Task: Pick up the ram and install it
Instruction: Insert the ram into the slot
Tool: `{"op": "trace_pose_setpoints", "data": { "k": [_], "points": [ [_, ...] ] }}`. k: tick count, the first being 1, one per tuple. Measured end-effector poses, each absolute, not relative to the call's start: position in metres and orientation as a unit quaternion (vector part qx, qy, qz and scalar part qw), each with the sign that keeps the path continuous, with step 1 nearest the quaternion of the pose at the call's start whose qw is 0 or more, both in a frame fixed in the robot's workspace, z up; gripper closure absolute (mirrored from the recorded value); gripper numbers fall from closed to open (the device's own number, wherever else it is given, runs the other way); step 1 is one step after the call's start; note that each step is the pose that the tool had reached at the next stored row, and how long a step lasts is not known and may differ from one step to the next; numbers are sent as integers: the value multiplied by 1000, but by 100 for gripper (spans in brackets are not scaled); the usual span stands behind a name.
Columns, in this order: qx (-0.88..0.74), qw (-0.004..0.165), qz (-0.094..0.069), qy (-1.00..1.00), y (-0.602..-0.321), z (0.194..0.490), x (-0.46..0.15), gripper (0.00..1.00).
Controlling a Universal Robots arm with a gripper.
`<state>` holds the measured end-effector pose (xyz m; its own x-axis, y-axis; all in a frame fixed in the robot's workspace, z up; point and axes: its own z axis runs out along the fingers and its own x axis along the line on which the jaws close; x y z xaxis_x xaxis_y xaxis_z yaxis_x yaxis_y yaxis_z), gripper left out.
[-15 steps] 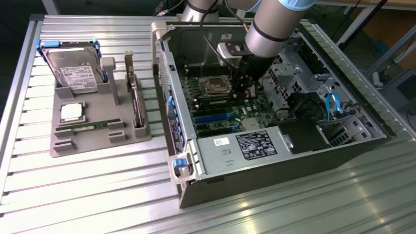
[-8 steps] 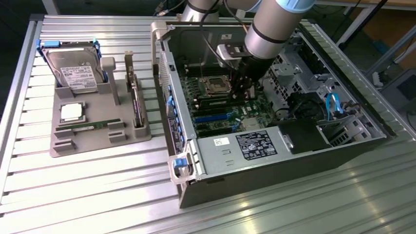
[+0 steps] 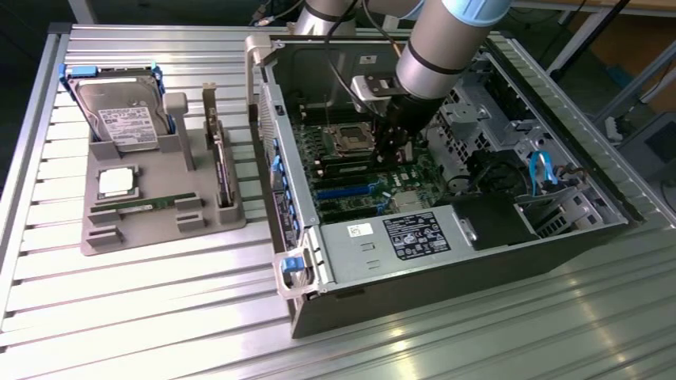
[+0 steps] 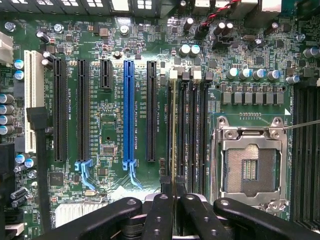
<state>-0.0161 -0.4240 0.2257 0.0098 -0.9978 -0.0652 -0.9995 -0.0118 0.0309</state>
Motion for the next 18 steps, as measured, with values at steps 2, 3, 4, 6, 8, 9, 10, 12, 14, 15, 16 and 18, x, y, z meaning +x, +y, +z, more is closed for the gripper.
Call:
{"op": "trace_pose_setpoints", "data": {
  "k": [2, 3, 4, 6, 8, 9, 10, 12, 14, 15, 16, 18],
  "points": [
    [-710, 12, 34, 703, -424, 226, -16, 88],
    [-710, 12, 34, 703, -424, 226, -16, 88],
    [-710, 12, 34, 703, -424, 226, -16, 88],
    [-710, 12, 34, 703, -424, 226, -16, 88],
    [-710, 12, 34, 703, -424, 225, -16, 82],
    [-710, 12, 34, 703, -424, 225, -16, 82],
    [-710, 12, 34, 703, -424, 225, -16, 75],
    [-710, 12, 34, 703, -424, 226, -16, 75],
    [-710, 12, 34, 703, -424, 227, -16, 75],
    [-710, 12, 34, 703, -424, 230, -16, 75],
    [-710, 12, 34, 703, -424, 231, -16, 75],
    [-710, 12, 34, 703, -424, 238, -16, 75]
  ]
}}
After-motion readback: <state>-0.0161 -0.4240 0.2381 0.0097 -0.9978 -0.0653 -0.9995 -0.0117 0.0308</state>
